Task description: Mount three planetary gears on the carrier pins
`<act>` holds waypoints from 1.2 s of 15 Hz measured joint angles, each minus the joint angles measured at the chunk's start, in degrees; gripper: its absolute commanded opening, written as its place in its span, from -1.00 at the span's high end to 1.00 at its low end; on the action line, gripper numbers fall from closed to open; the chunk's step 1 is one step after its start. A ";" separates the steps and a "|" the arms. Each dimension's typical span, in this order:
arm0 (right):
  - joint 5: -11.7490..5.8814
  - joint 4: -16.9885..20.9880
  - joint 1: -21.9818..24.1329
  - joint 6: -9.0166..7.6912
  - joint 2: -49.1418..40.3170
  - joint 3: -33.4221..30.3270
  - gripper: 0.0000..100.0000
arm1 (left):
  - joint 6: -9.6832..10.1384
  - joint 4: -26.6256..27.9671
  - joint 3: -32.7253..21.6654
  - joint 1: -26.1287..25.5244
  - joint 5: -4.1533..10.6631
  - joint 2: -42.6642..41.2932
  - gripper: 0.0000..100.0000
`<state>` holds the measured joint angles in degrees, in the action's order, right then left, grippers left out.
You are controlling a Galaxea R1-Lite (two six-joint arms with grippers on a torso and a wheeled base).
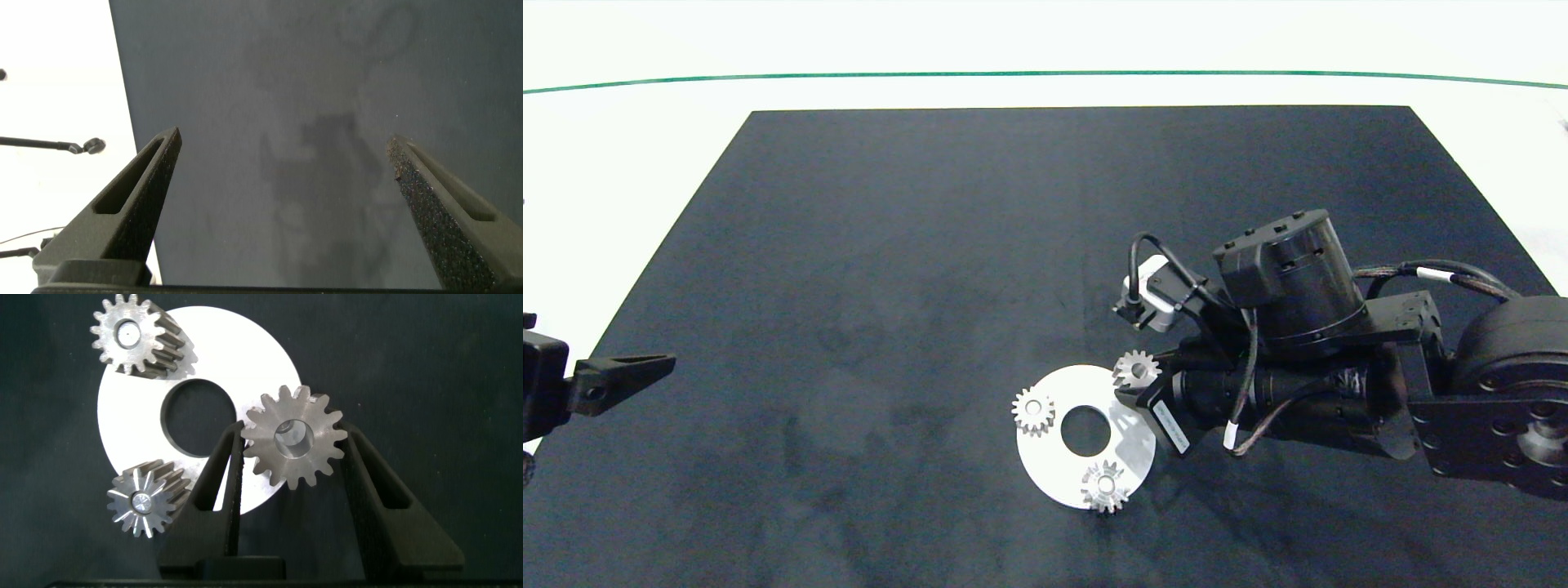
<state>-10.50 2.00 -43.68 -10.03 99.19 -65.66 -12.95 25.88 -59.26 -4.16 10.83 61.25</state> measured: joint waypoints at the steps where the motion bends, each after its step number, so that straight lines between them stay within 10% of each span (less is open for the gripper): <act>1: 0.00 -0.05 0.13 0.00 0.04 -0.05 0.68 | 0.00 0.00 0.02 0.02 0.00 0.00 -1.00; 18: 0.05 -0.07 -0.30 0.00 2.05 -0.74 0.68 | 0.00 -0.02 0.09 0.17 0.00 -0.15 -1.00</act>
<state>-10.45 1.93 -43.98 -10.03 101.24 -66.40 -12.95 25.86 -59.17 -3.99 10.83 61.10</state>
